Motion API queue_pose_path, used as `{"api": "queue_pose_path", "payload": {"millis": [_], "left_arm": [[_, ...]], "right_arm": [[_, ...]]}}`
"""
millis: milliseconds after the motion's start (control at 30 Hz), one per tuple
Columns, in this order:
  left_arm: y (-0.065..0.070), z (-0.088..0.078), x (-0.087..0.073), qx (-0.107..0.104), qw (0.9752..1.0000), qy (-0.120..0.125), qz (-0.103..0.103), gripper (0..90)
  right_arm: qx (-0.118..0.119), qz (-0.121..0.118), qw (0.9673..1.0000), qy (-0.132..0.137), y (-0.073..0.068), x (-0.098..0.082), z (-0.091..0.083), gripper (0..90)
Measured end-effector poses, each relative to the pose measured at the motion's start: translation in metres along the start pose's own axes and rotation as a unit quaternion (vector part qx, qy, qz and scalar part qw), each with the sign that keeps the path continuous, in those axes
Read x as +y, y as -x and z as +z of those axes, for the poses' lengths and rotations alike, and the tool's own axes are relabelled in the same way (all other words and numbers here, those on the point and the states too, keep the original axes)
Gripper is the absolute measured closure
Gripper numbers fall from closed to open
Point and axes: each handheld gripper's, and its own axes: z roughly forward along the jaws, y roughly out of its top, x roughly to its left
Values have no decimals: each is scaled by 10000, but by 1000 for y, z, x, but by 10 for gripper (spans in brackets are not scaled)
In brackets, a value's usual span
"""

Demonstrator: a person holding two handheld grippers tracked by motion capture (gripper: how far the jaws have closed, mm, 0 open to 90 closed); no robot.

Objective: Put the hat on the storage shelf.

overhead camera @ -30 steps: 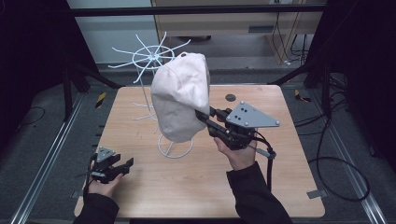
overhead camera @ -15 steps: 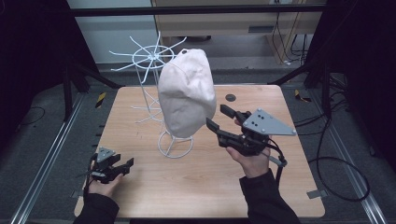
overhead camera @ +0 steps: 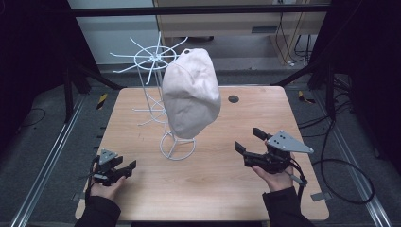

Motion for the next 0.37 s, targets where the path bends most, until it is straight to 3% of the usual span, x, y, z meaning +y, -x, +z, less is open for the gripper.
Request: {"api": "queue_pose_path", "payload": {"millis": [167, 367], "left_arm": [[-1, 1, -1, -32, 10000, 15, 34, 367], [0, 4, -1, -44, 10000, 51, 52, 344]], "right_arm": [[-444, 145, 9980, -420, 24, -30, 1, 183], [-790, 378, 9922, -890, 49, -66, 1, 175]]}}
